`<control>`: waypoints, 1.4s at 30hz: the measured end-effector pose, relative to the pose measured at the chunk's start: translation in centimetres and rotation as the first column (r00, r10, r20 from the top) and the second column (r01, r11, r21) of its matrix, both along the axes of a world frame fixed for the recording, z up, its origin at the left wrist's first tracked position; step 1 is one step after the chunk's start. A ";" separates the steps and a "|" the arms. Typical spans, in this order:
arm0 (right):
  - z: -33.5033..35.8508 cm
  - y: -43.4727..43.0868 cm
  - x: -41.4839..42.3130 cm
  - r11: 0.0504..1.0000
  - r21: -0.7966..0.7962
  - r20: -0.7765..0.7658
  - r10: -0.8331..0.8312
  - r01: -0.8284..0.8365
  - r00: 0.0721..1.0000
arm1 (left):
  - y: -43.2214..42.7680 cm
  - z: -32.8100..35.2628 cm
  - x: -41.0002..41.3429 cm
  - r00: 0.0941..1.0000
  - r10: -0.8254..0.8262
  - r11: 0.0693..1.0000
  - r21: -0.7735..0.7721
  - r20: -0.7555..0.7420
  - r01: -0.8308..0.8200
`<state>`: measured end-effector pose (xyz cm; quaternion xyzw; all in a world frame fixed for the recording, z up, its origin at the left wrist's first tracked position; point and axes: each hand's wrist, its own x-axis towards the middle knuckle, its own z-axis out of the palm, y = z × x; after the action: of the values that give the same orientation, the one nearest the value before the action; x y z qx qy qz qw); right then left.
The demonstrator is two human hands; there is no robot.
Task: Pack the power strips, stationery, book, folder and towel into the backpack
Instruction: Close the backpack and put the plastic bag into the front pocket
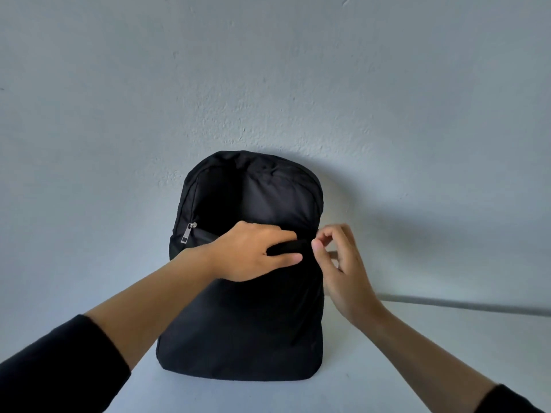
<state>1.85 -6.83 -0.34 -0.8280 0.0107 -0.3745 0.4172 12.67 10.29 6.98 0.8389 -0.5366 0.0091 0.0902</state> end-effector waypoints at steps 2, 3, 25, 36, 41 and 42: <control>-1.6 0.1 -0.8 0.942 0.336 -0.129 0.067 -0.020 0.989 | -0.7 0.4 -0.4 0.993 0.062 0.997 0.053 -0.099 -0.057; -2.5 -0.1 -1.0 0.921 0.388 -0.181 0.100 -0.022 0.978 | -1.1 0.6 -0.6 0.990 0.089 0.993 0.089 -0.111 -0.079; -3.9 -2.4 -2.1 0.975 -0.222 -0.399 -0.092 0.001 0.913 | -4.1 0.9 -1.7 0.993 0.116 0.991 0.059 0.036 -0.118; -2.3 -0.8 -2.1 0.991 -0.111 -0.390 0.026 -0.075 0.920 | -3.2 -1.4 -1.3 0.843 -0.309 0.826 -0.564 -0.440 0.008; -2.8 -2.2 -0.3 0.974 -0.207 -0.414 -0.004 -0.090 0.910 | -4.1 -1.1 -0.6 0.981 -0.169 0.911 -0.395 -0.099 0.118; -2.7 -2.3 -0.2 0.971 -0.226 -0.437 -0.030 -0.078 0.899 | -4.1 -0.7 -0.5 0.988 -0.148 0.934 -0.334 -0.047 0.124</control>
<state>1.67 -9.17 -3.00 -0.9349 0.0488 -0.1723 0.3065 12.18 6.24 6.31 0.7725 -0.5808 0.0623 0.2489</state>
